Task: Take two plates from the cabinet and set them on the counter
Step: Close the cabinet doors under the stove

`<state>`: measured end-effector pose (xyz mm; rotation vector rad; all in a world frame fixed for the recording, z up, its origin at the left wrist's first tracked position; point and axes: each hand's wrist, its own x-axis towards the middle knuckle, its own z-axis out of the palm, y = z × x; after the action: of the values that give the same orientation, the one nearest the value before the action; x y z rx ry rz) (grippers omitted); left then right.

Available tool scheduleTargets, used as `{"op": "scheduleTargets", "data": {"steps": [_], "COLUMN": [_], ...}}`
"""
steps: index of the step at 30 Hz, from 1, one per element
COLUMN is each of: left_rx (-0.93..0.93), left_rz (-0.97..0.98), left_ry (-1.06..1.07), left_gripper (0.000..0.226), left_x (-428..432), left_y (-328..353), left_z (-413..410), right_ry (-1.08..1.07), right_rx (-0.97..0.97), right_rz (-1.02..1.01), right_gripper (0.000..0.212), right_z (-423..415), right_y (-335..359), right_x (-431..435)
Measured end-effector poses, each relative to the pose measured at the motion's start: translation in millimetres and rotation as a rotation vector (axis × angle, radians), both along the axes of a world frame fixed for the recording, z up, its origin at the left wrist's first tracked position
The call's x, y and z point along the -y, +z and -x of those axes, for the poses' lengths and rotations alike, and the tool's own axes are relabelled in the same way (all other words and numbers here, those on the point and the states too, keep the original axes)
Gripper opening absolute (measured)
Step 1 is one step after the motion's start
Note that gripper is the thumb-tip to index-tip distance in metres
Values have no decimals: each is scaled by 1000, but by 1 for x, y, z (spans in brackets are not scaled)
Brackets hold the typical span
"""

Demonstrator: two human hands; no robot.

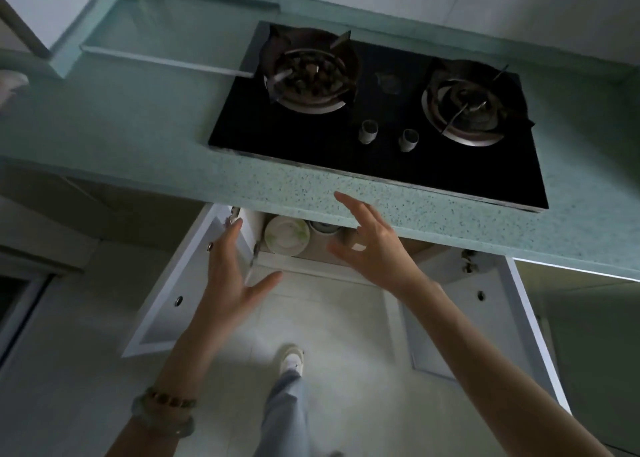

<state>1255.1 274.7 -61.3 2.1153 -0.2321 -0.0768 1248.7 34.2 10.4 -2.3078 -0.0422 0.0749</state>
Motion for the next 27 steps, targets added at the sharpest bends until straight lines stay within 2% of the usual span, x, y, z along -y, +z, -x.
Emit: {"op": "scheduleTargets", "data": {"steps": [7,15,23,27], "left_rx": [27,107,299,378], "left_rz": [37,17,-3,-13], "left_ry": [78,74,86,120], "left_gripper": [98,97,99,99], "left_x": [0,12,5,2], "left_y": [-79,-207,-338,-368], "left_z": [16,44,50,52], "right_ry": [41,43,63,99], "right_rx": [-8,52,201,279], "right_rz": [-13,-24,-30,-36], "right_gripper": [77,80,78,78], "right_z": [-2,24,33,32], "right_y": [-76,-221,-354,-380], "right_x": [-3,12,15,9]}}
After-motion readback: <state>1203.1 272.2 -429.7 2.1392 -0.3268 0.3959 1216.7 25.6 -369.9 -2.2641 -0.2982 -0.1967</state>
